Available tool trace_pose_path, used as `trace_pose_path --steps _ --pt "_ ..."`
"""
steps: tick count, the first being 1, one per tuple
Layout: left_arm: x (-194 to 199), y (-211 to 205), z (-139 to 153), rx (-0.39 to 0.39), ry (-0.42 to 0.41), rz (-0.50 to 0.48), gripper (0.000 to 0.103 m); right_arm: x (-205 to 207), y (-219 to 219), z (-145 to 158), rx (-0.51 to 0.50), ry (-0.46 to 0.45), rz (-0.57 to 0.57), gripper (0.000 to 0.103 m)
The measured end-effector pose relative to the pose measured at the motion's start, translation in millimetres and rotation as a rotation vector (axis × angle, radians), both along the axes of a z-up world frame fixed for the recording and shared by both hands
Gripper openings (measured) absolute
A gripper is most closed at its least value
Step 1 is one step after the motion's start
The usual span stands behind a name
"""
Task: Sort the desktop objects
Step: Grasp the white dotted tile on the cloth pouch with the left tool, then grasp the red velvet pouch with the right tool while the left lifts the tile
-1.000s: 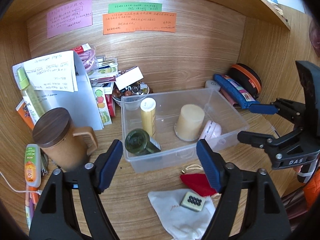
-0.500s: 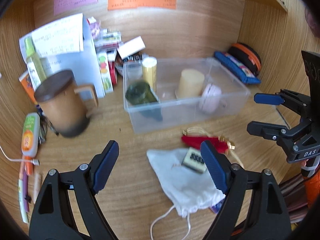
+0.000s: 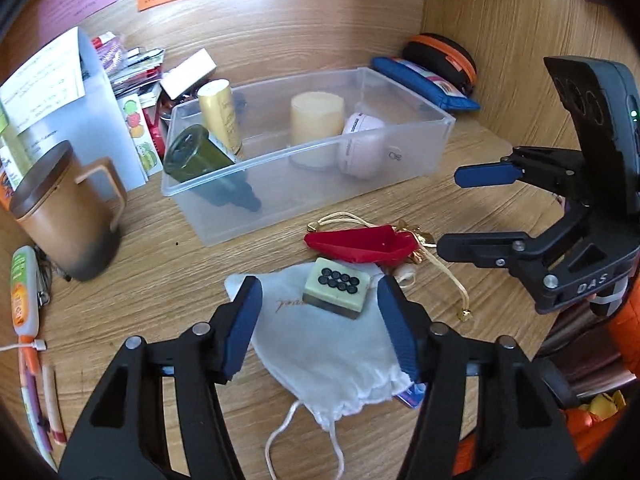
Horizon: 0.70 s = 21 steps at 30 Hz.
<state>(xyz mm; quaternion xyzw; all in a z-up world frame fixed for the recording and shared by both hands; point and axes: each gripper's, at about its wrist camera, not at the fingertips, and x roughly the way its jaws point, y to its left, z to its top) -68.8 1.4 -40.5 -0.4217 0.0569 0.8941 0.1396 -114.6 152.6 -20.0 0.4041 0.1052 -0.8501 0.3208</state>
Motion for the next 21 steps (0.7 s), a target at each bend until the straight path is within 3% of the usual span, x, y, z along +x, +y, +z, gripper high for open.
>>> trace_pose_path --steps 6,10,19,21 --pt "-10.1 4.0 -7.0 -0.010 -0.022 -0.041 0.060 -6.0 1.4 -4.3 -0.005 -0.028 0.003 0.081" --pt "-14.0 7.2 -11.5 -0.034 -0.022 -0.052 0.034 -8.9 -2.9 -8.5 0.001 -0.036 0.016 0.081" --pt "-22.4 12.1 -18.5 -0.051 -0.031 -0.068 0.033 -13.1 -11.2 -20.9 0.020 -0.060 0.040 0.081" --pt "-22.8 10.0 -17.8 -0.067 -0.009 -0.024 0.033 -14.6 -14.3 -23.8 0.027 -0.066 0.045 0.081"
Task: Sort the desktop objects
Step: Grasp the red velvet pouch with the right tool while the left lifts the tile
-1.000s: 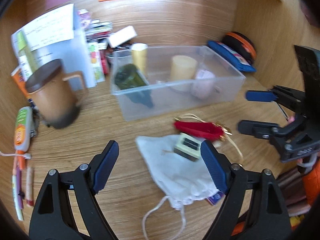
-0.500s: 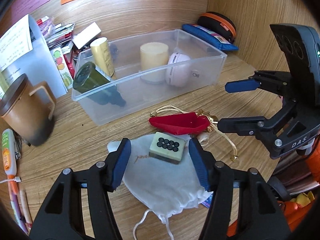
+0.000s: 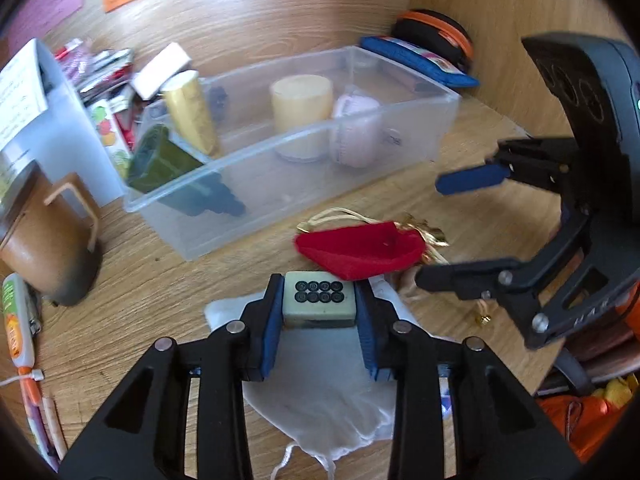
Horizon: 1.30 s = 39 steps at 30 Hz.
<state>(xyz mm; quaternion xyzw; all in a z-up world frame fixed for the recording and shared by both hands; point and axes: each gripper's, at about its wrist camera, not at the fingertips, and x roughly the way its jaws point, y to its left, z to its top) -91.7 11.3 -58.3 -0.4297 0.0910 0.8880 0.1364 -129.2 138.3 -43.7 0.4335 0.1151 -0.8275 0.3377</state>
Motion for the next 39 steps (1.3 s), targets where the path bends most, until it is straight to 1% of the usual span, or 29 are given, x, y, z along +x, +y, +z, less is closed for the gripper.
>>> trace_pose_path --steps 2,4,8,11,14,16,17,20,21,22,28,35,39 --pt "0.7 -5.6 1.4 -0.004 0.017 0.034 0.033 -2.3 -3.3 -3.5 0.002 -0.007 0.004 0.081" --pt "0.0 -14.3 4.3 0.029 0.020 0.062 0.033 -6.6 -6.8 -8.2 -0.001 -0.022 0.001 0.081" --pt "2.1 -24.2 8.1 0.034 0.034 0.085 0.033 -19.3 -13.0 -18.5 -0.024 -0.084 -0.003 0.081" --pt "3.2 -27.6 9.0 0.039 0.037 0.089 0.033 -25.3 -15.8 -20.9 -0.043 -0.093 0.000 0.076" --pt "4.1 -30.1 8.8 0.045 0.037 0.090 0.033 -28.0 -18.0 -22.3 -0.061 -0.095 0.006 0.064" --pt "4.4 -30.4 8.4 0.049 0.037 0.090 0.033 -26.7 -19.5 -22.9 -0.063 -0.092 0.017 0.051" --pt "4.7 -30.1 7.9 0.051 0.038 0.092 0.033 -26.3 -20.3 -22.7 -0.063 -0.092 0.020 0.051" --pt "6.6 -29.0 8.3 0.056 0.042 0.093 0.033 -23.8 -24.1 -21.7 -0.058 -0.069 0.019 0.042" --pt "7.1 -29.2 8.7 0.059 0.045 0.093 0.033 -23.1 -24.4 -20.5 -0.056 -0.060 0.022 0.036" --pt "7.3 -29.6 8.9 0.060 0.047 0.097 0.033 -21.6 -24.5 -18.5 -0.055 -0.045 0.024 0.033" --pt "7.5 -33.0 11.7 0.075 0.057 0.114 0.033 -10.5 -25.0 -5.0 -0.049 0.047 0.036 0.027" --pt "11.0 -33.7 20.8 0.083 0.084 0.133 0.033 -5.4 -21.3 4.2 -0.065 0.070 0.023 0.025" --pt "12.7 -33.0 27.9 0.088 0.104 0.139 0.033 3.5 -17.5 17.6 -0.076 0.114 0.018 0.024"
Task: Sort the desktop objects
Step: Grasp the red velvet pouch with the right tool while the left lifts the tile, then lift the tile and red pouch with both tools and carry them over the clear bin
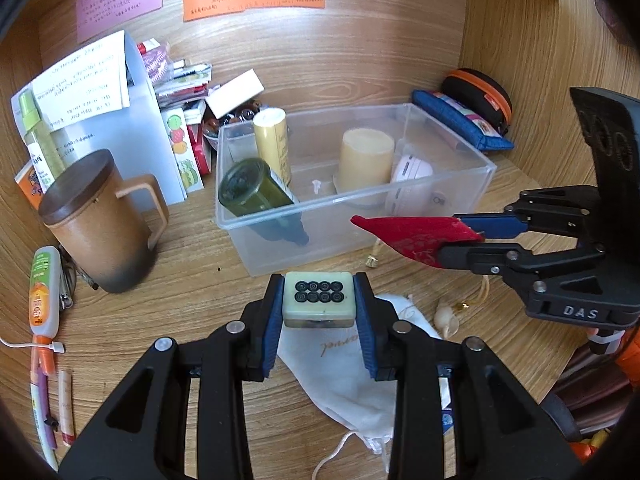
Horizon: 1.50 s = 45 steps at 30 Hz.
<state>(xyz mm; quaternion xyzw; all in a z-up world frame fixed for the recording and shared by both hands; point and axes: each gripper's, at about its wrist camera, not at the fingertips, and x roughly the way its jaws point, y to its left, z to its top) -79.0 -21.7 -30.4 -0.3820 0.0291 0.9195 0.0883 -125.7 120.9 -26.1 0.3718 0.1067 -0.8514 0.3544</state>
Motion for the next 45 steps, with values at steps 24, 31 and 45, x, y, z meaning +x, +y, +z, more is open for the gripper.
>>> trace_pose_path --steps 24,31,45 --pt "-9.0 3.1 35.4 0.016 0.075 0.019 0.033 7.2 31.9 69.3 -0.043 0.147 -0.066 0.024" --pt "-20.4 2.7 44.3 0.009 0.087 0.022 0.033 -3.4 39.6 82.0 -0.052 0.176 -0.092 0.024" --pt "-47.9 12.2 70.6 -0.017 0.138 0.014 0.033 -34.1 44.7 104.5 -0.089 0.211 -0.124 0.024"
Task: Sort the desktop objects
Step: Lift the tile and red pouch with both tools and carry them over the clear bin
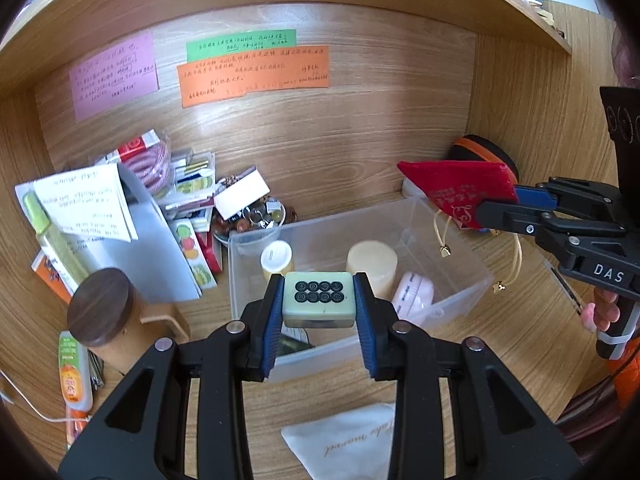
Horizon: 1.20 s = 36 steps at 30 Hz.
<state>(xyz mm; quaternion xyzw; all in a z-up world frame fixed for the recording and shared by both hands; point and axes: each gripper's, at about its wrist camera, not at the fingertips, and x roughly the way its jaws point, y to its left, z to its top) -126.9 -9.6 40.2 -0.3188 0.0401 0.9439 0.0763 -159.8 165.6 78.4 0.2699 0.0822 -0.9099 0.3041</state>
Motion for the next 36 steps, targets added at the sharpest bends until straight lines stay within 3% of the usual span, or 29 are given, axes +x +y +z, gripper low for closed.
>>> trace_pose_path --steps 16,36 --pt "-43.4 5.0 5.2 -0.019 -0.014 -0.010 0.033 -31.7 -3.8 -1.0 -0.004 -0.008 -0.005 0.024" --pt "-100.3 6.2 -28.2 -0.038 -0.104 -0.008 0.033 -79.0 -1.4 -36.1 0.020 -0.106 -0.036 0.024"
